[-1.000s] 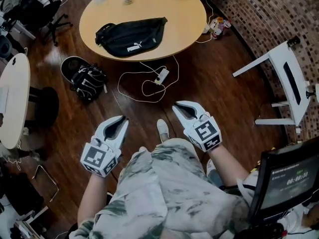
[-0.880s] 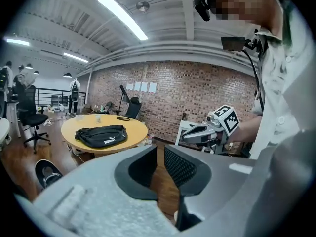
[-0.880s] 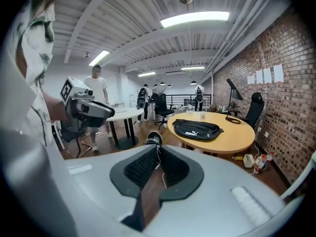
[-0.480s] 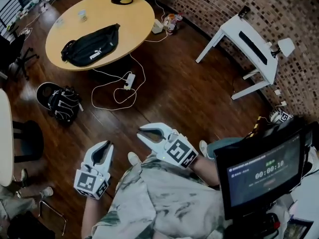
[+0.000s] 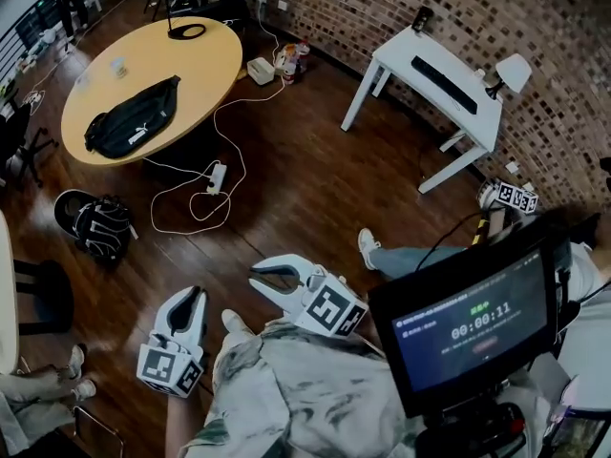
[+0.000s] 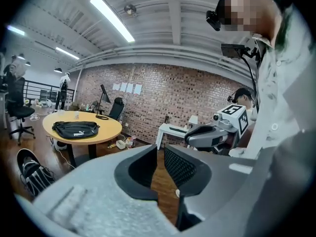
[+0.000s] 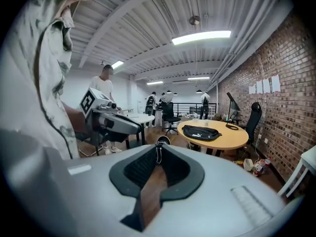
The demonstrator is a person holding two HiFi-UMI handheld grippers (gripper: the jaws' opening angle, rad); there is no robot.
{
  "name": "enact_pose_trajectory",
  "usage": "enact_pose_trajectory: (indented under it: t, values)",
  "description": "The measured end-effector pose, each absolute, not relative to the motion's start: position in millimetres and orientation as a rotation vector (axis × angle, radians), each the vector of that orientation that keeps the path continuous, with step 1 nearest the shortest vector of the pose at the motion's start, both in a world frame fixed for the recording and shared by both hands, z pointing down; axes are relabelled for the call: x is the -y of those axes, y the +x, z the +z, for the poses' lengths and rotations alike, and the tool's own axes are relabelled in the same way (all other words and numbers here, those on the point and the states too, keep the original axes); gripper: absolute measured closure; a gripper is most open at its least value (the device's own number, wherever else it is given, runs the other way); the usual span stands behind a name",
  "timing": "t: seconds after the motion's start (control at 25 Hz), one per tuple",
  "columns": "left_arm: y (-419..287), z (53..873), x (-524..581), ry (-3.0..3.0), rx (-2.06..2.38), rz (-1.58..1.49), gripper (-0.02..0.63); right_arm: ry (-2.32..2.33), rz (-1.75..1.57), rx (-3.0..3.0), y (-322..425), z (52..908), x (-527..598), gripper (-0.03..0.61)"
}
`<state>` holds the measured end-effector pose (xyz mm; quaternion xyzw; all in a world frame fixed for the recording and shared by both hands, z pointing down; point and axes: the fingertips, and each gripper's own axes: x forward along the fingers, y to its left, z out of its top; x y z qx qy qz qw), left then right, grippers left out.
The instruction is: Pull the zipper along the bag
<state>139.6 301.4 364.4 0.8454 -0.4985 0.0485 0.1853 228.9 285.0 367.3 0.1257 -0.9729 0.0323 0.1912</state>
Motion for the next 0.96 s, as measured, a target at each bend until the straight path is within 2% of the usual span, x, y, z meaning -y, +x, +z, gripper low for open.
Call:
enact_pose_trajectory:
  t: [0.44, 0.68, 0.96]
  values:
    - [207, 376, -338, 2.351, 1.422, 0.145, 0.566, 0.311, 0.032, 2.739, 286, 382, -314, 0.549]
    - [211, 385, -352, 2.355, 1.450, 0.152, 0.566, 0.293, 0.036, 2.726, 292, 399, -329, 0.552]
    - [230, 378, -355, 2.340, 1.474, 0.168, 0.566, 0.257, 0.027, 2.751, 308, 380, -327, 0.558]
